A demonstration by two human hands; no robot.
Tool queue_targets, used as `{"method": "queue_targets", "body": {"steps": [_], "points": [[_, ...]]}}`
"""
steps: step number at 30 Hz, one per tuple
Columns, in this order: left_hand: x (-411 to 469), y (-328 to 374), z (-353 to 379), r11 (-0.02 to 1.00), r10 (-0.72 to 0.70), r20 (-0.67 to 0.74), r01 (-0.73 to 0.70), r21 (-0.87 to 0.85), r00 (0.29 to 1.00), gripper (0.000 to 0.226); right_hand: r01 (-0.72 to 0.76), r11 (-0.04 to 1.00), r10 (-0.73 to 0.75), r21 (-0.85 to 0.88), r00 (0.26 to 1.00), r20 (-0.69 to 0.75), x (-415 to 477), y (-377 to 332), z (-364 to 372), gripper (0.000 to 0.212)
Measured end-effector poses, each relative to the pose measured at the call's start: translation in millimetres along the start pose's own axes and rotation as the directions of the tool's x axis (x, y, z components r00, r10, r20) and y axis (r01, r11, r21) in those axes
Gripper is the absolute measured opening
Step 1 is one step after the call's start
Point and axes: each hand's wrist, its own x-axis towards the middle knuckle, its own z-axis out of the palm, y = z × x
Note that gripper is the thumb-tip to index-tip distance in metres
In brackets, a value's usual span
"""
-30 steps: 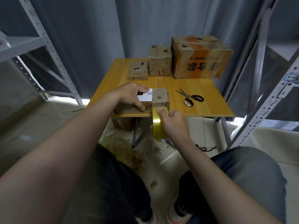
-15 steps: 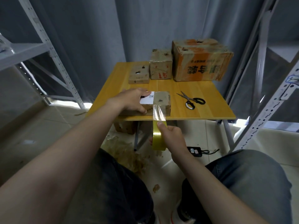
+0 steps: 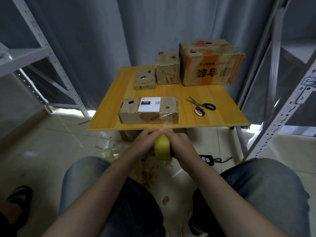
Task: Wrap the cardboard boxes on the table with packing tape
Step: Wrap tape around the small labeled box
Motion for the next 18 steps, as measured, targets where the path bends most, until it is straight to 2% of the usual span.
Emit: {"method": "queue_targets", "body": {"steps": [1, 3, 6, 7, 9, 11, 12, 15, 18], "points": [[1.2, 0.1, 2.8, 0.998, 0.005, -0.010, -0.006, -0.068, 1.000, 0.037, -0.029, 0.999, 0.030, -0.042, 0.999, 0.013, 1.5, -2.8, -3.6, 0.044], [5.7, 1.4, 7.7, 0.995, 0.034, -0.057, -0.039, -0.095, 0.998, 0.030, -0.048, 0.977, 0.065, -0.207, 0.995, 0.078, 4.9, -11.7, -17.5, 0.046], [9.1, 5.4, 10.8, 0.989, 0.042, -0.016, -0.044, -0.138, 0.999, 0.021, 0.004, 0.892, 0.085, -0.452, 0.981, 0.176, 13.4, -36.7, -49.8, 0.059], [9.0, 7.7, 10.7, 0.986, 0.034, 0.002, -0.033, -0.163, 0.999, 0.018, 0.038, 0.856, 0.039, -0.515, 0.990, 0.139, 20.3, -46.6, -61.2, 0.058], [8.9, 9.3, 9.8, 0.987, 0.011, 0.012, -0.009, -0.161, 1.000, 0.012, 0.104, 0.764, -0.168, -0.637, 0.985, -0.041, 38.8, -66.8, -83.2, 0.046], [8.5, 10.6, 10.2, 0.990, -0.015, 0.010, 0.016, -0.142, 1.000, 0.009, 0.089, 0.651, -0.356, -0.754, 0.913, -0.199, 57.2, -82.2, -99.7, 0.033], [8.6, 10.6, 10.5, 0.990, -0.027, 0.014, 0.029, -0.135, 1.000, 0.008, 0.052, 0.587, -0.395, -0.808, 0.890, -0.230, 65.1, -86.3, -105.1, 0.029], [7.6, 10.3, 13.4, 0.991, -0.041, 0.027, 0.044, -0.127, 0.999, 0.008, -0.078, 0.439, -0.344, -0.895, 0.906, -0.248, 82.4, -89.2, -112.5, 0.029], [6.5, 13.3, 15.4, 0.991, -0.056, 0.035, 0.060, -0.120, 0.998, 0.009, -0.122, 0.384, -0.324, -0.915, 0.910, -0.257, 90.3, -87.9, -115.4, 0.031]]}}
